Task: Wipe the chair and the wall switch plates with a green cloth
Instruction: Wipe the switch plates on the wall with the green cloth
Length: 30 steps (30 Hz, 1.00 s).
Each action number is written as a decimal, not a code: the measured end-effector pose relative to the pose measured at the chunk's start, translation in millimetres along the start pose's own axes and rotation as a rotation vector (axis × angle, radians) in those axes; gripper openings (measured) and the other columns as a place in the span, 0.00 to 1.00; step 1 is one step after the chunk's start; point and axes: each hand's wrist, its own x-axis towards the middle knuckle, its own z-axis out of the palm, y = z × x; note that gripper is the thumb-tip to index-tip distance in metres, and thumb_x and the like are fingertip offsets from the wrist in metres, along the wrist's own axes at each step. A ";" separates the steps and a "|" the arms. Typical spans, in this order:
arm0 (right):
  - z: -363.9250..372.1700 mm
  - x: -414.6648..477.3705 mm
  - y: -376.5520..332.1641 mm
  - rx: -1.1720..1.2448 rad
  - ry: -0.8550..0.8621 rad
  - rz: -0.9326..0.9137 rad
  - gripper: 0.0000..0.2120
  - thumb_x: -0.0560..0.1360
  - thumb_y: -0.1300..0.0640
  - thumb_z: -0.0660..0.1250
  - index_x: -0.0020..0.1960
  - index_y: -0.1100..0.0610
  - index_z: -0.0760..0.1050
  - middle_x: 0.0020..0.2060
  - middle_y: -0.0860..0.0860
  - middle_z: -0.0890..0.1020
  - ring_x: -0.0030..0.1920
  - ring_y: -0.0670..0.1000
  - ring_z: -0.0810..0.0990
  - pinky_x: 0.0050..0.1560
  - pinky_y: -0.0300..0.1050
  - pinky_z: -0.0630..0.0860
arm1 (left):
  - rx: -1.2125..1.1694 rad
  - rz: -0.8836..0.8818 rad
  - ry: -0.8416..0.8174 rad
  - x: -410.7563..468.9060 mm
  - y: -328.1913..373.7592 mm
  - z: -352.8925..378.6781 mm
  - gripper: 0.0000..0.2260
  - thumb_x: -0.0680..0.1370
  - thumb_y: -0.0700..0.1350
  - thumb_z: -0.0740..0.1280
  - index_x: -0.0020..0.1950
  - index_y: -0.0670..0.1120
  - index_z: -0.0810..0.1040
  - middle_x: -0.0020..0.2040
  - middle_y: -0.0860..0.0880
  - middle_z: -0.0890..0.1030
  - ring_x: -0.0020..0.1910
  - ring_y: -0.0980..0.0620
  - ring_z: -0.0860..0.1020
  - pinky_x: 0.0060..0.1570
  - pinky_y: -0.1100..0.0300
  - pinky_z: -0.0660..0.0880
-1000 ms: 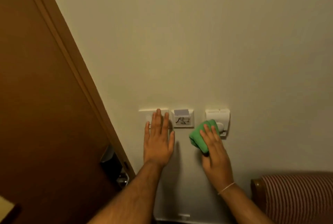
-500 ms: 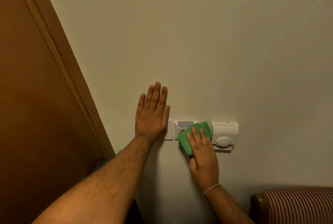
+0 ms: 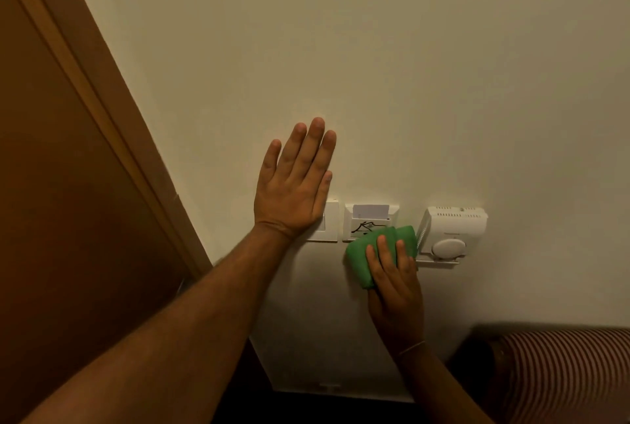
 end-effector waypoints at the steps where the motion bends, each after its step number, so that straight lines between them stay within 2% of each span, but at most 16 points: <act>1: 1.8 0.6 -2.7 0.022 0.004 0.024 0.20 0.87 0.59 0.55 0.77 0.63 0.71 0.76 0.60 0.72 0.85 0.56 0.54 0.84 0.59 0.55 | -0.003 0.001 0.006 0.0 0.0 0.0 0.30 0.91 0.53 0.46 0.90 0.48 0.39 0.90 0.49 0.34 0.89 0.49 0.36 0.87 0.49 0.33; 4: 7.8 4.8 -15.7 0.086 0.014 0.080 0.23 0.82 0.61 0.59 0.77 0.64 0.71 0.77 0.60 0.71 0.87 0.53 0.51 0.86 0.55 0.51 | -0.003 0.005 0.023 -0.3 0.5 1.0 0.30 0.91 0.52 0.47 0.91 0.48 0.40 0.90 0.49 0.35 0.89 0.49 0.37 0.87 0.48 0.35; 8: 14.7 10.9 -37.4 0.123 -0.001 0.066 0.25 0.82 0.61 0.59 0.78 0.61 0.67 0.78 0.57 0.69 0.87 0.52 0.50 0.86 0.53 0.49 | -0.012 0.002 0.036 -0.1 1.3 0.5 0.30 0.91 0.52 0.49 0.91 0.48 0.41 0.90 0.49 0.35 0.89 0.49 0.37 0.87 0.48 0.35; 12: 18.6 16.7 -48.4 0.097 -0.042 -0.046 0.27 0.83 0.60 0.61 0.81 0.58 0.62 0.78 0.55 0.69 0.84 0.54 0.55 0.83 0.57 0.57 | -0.014 -0.009 0.028 -0.8 0.2 -0.9 0.30 0.91 0.52 0.49 0.91 0.48 0.40 0.90 0.50 0.34 0.89 0.49 0.37 0.87 0.48 0.35; 14: 17.1 15.2 -42.6 0.079 -0.037 -0.057 0.23 0.86 0.58 0.58 0.81 0.57 0.62 0.79 0.55 0.69 0.84 0.54 0.57 0.83 0.58 0.58 | -0.008 -0.012 0.033 -2.0 -1.1 -1.0 0.30 0.91 0.52 0.49 0.91 0.48 0.41 0.90 0.50 0.34 0.89 0.49 0.37 0.87 0.48 0.35; 16: 12.0 10.1 -30.9 0.077 -0.001 -0.009 0.20 0.90 0.55 0.51 0.80 0.59 0.64 0.79 0.56 0.69 0.86 0.53 0.54 0.86 0.55 0.54 | -0.005 -0.010 0.042 -2.6 -2.4 -1.1 0.31 0.91 0.52 0.50 0.91 0.48 0.41 0.90 0.50 0.35 0.89 0.49 0.37 0.88 0.48 0.36; 18: 7.6 3.9 -18.1 0.088 0.054 0.068 0.20 0.89 0.60 0.51 0.79 0.62 0.66 0.79 0.57 0.68 0.86 0.54 0.54 0.86 0.55 0.53 | -0.005 -0.010 0.046 -2.8 -3.4 -0.7 0.31 0.90 0.51 0.51 0.91 0.48 0.42 0.90 0.50 0.35 0.89 0.49 0.38 0.88 0.47 0.36; 21: 7.9 0.9 -15.4 0.093 0.110 0.145 0.27 0.82 0.68 0.55 0.80 0.62 0.64 0.81 0.56 0.66 0.86 0.55 0.54 0.86 0.55 0.52 | -0.012 -0.009 0.046 -3.2 -3.7 0.7 0.31 0.90 0.51 0.52 0.91 0.48 0.41 0.90 0.50 0.35 0.89 0.49 0.37 0.87 0.47 0.36; 27: 15.2 18.5 -28.0 0.159 0.156 0.126 0.26 0.79 0.72 0.56 0.77 0.67 0.70 0.78 0.58 0.71 0.86 0.56 0.56 0.85 0.60 0.56 | -0.012 -0.010 0.057 -3.4 -4.9 3.0 0.31 0.91 0.51 0.52 0.91 0.48 0.42 0.90 0.50 0.35 0.89 0.49 0.38 0.88 0.47 0.37; 30: 11.1 27.5 -25.9 0.174 0.193 0.101 0.32 0.77 0.76 0.58 0.80 0.63 0.65 0.79 0.57 0.69 0.86 0.57 0.57 0.85 0.60 0.56 | -0.010 -0.009 0.068 -3.5 -4.6 3.1 0.31 0.90 0.51 0.53 0.91 0.48 0.43 0.90 0.50 0.36 0.89 0.49 0.39 0.88 0.47 0.38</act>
